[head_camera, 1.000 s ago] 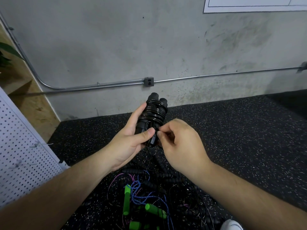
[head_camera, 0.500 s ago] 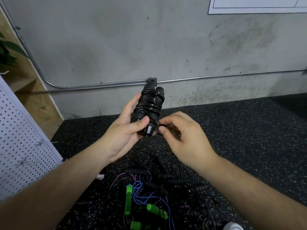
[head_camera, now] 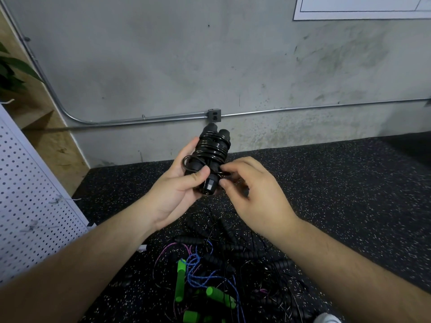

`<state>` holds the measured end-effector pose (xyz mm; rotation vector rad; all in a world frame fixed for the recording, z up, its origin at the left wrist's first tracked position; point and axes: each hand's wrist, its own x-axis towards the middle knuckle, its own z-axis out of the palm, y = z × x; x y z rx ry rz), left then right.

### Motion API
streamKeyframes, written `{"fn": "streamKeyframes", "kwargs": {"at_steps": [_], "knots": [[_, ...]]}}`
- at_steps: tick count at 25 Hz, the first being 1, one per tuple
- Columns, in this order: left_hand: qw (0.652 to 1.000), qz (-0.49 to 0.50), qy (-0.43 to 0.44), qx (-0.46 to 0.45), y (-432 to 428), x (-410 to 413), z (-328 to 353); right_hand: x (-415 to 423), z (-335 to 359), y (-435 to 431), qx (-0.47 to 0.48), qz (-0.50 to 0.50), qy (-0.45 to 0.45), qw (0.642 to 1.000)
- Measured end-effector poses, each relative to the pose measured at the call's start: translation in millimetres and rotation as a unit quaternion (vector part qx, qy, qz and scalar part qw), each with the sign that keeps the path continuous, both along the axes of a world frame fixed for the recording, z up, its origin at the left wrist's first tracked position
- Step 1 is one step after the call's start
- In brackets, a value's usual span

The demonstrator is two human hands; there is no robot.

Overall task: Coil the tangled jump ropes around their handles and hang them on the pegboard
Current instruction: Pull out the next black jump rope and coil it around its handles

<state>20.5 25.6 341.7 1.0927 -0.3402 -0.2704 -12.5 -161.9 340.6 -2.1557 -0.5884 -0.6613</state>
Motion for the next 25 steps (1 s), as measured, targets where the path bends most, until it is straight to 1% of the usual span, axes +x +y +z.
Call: {"fn": "streamKeyframes", "kwargs": {"at_steps": [1, 4, 7, 10, 13, 15, 18, 21, 25], "knots": [[1.0, -0.003, -0.001, -0.002, 1, 1, 1, 1, 0, -1, -0.002, -0.006, 0.0, 1.0], [1.0, -0.009, -0.004, 0.0, 1, 2, 1, 3, -4, -2, -0.017, -0.014, -0.038, 0.999], [1.0, -0.003, -0.001, -0.007, 3, 2, 3, 5, -9, -4, -0.017, -0.033, -0.042, 0.998], [1.0, 0.001, 0.002, 0.018, -1, -1, -1, 7, -12, -2, -0.028, -0.034, -0.093, 0.995], [0.999, -0.009, -0.004, 0.041, -5, -6, -7, 11, -11, 2, -0.062, -0.023, -0.136, 0.988], [0.999, -0.013, -0.007, 0.046, -5, -7, -7, 13, -11, 3, -0.073, -0.009, -0.143, 0.987], [0.999, 0.019, 0.021, 0.037, 1, -4, -3, 14, -13, 2, -0.078, 0.025, -0.123, 0.989], [0.996, 0.041, 0.024, 0.074, 11, 7, -3, 20, -7, -10, -0.145, 0.024, -0.124, 0.981], [0.99, 0.016, 0.006, 0.137, 32, 22, -5, 32, -1, -24, -0.268, -0.051, -0.111, 0.956]]}}
